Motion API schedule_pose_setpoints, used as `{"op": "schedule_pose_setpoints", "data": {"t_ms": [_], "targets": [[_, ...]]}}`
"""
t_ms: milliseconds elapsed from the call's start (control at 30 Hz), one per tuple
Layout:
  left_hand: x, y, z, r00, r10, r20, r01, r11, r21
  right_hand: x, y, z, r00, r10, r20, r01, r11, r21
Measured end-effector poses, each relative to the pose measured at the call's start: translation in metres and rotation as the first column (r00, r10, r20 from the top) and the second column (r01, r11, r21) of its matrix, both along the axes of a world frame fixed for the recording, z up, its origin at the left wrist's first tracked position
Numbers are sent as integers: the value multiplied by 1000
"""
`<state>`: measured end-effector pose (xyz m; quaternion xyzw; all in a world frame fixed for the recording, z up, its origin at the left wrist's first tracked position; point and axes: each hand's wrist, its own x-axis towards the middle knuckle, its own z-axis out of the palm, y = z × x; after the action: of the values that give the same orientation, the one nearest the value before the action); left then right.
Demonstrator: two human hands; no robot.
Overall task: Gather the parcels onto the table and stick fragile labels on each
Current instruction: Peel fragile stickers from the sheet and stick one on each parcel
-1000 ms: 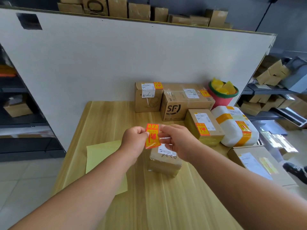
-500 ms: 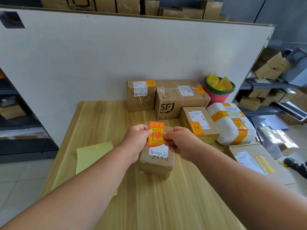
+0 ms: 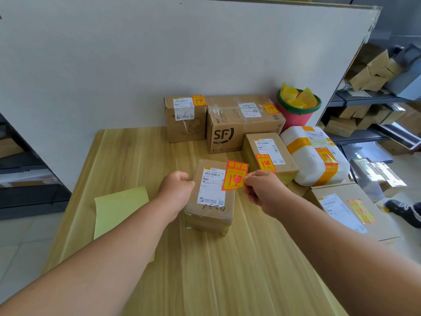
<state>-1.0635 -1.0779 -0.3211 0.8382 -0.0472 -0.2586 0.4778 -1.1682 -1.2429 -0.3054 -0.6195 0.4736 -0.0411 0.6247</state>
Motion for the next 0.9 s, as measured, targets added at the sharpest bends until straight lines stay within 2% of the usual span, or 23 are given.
{"op": "schedule_pose_setpoints", "data": {"t_ms": [233,433,533,733,900], "targets": [[-1,-1,-28,994,-100,-51,109,972,210,-4,3,-26,999,18,-29,-16,998,60],[-9,-2,-46,986,-158,-44,164,961,222,9,18,-48,987,127,-94,-124,992,38],[-13,-2,-50,977,-212,-1,208,958,197,17,24,-54,982,166,-91,-166,986,9],[-11,2,-52,941,-290,176,241,937,254,25,35,-59,963,242,-121,-247,969,-20],[-12,8,-61,925,-320,204,255,923,289,27,40,-62,950,257,-178,-270,962,-51]]}}
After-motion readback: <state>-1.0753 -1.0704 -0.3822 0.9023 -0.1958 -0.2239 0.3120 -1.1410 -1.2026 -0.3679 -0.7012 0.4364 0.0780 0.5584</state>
